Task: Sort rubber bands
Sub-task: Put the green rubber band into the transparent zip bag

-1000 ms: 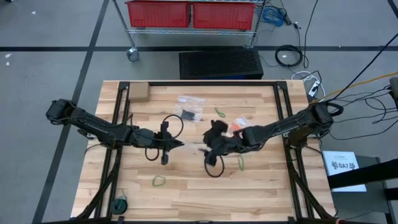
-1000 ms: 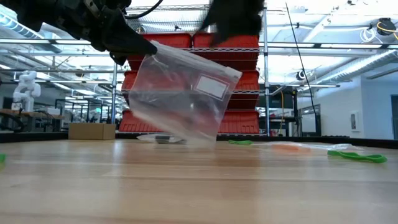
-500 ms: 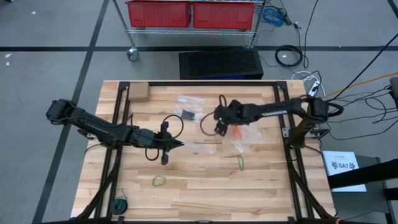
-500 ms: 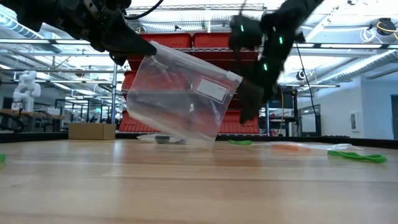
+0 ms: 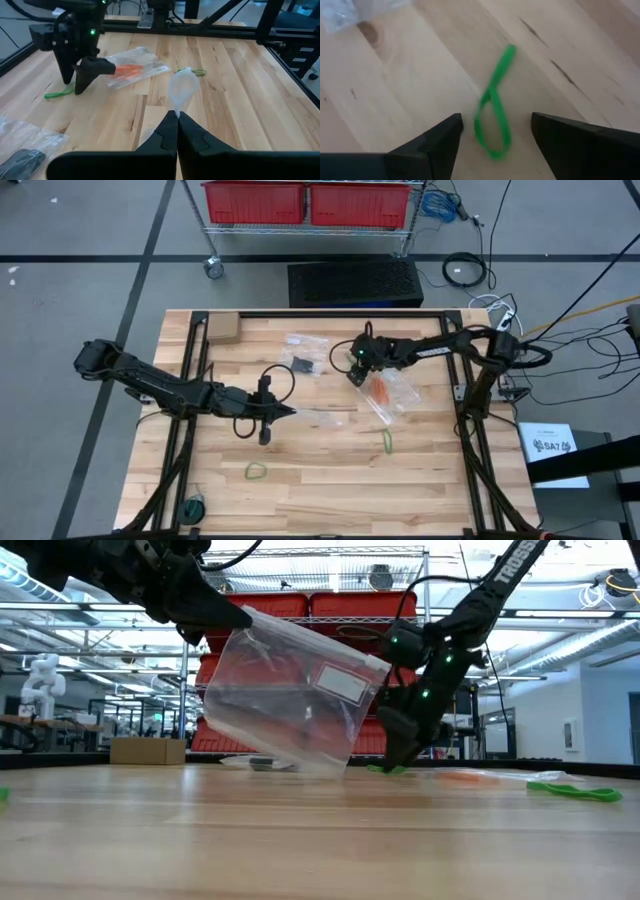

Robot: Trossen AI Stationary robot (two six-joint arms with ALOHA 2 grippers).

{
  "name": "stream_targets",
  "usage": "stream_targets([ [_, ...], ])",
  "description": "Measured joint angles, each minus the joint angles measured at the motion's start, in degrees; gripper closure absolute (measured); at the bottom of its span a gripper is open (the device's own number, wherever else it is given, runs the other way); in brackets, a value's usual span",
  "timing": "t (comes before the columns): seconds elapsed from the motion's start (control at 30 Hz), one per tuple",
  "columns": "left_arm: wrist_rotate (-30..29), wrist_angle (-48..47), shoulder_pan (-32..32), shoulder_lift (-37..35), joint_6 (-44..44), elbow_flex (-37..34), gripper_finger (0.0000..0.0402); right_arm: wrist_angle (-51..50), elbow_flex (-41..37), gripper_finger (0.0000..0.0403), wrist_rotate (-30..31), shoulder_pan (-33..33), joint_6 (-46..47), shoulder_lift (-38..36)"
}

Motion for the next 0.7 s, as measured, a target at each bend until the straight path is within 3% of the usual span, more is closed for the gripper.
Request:
stream_targets([
  [0.17, 0.0, -0.3, 0.0, 0.0, 0.0, 0.0, 0.0402, 2.7, 0.2, 0.0211, -0.2, 0.0, 0.6, 3.2],
  [0.43, 0.0, -0.3, 0.0, 0.0, 0.0, 0.0, 0.0402, 2.6, 0.0, 0.0389, -1.1, 2.3, 1.4, 0.7],
  [0.7, 0.0, -0.3, 0.0, 0.0, 0.0, 0.0, 0.0402, 1.4, -0.2, 0.04, -1.6, 9.7, 2.6, -5.3],
])
